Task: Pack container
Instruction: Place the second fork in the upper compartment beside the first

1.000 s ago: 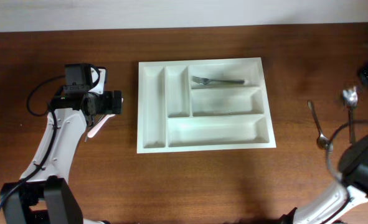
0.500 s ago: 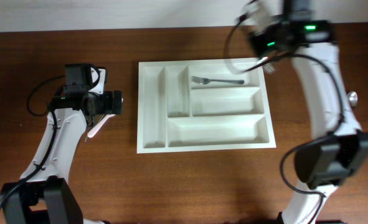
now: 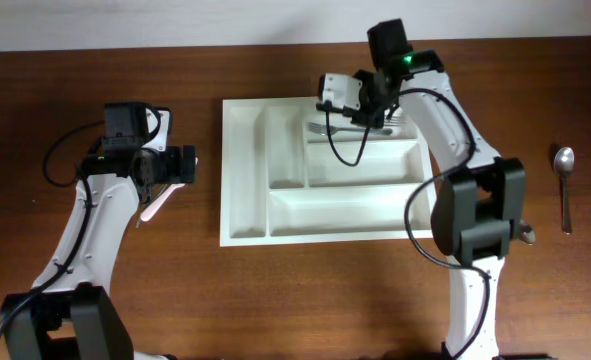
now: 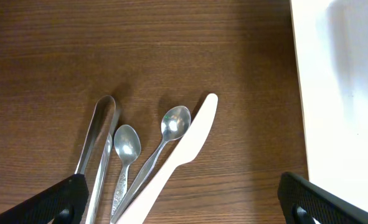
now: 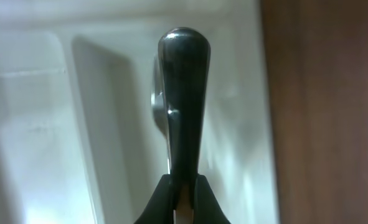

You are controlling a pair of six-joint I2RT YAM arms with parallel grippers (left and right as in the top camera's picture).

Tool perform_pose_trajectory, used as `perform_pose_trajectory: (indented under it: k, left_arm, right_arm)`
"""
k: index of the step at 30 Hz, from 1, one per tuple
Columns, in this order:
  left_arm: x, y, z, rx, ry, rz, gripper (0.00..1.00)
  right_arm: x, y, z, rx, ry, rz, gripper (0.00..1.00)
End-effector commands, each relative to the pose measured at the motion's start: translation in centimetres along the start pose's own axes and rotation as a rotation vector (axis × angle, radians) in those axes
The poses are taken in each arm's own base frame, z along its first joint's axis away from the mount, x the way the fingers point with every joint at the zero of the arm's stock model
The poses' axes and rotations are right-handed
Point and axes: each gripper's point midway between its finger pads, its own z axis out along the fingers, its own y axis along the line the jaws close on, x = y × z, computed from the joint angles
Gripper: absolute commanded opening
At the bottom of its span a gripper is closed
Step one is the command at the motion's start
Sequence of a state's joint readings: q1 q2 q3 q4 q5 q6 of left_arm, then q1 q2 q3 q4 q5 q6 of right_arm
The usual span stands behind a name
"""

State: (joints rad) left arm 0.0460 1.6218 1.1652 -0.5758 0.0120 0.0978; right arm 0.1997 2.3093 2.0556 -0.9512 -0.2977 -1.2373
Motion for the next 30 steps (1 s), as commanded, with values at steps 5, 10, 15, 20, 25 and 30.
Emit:
perform_pose_trajectory:
  k: [5, 10, 15, 20, 25, 30]
  left_arm:
    - [-0.7, -0.2, 0.0, 0.009, -0.012, 0.013, 0.99]
    - [-0.7, -0.2, 0.0, 0.009, -0.012, 0.013, 0.99]
    - [-0.7, -0.2, 0.0, 0.009, -0.012, 0.013, 0.99]
    - [-0.7, -0.2, 0.0, 0.009, -0.012, 0.013, 0.99]
    - [-0.7, -0.2, 0.0, 0.009, -0.012, 0.013, 0.99]
    - [-0.7, -0.2, 0.0, 0.009, -0.012, 0.013, 0.99]
  right_arm:
    - [-0.1, -1.6, -2.1, 0.072, 0.026, 0.137, 0.99]
    - [0.7, -5.4, -9.6, 0.297, 0.085, 0.544, 0.99]
    - [4.1, -6.7, -18.3, 0.467, 0.101, 0.91, 0.99]
    - [13.5, -5.5, -24.0, 0.541, 0.139, 1.342, 0.99]
    - [25.5, -2.0, -26.2, 0.564, 0.253, 1.699, 0.99]
    - [34.3, 2.8, -25.2, 0.502, 0.349, 1.897, 1.0]
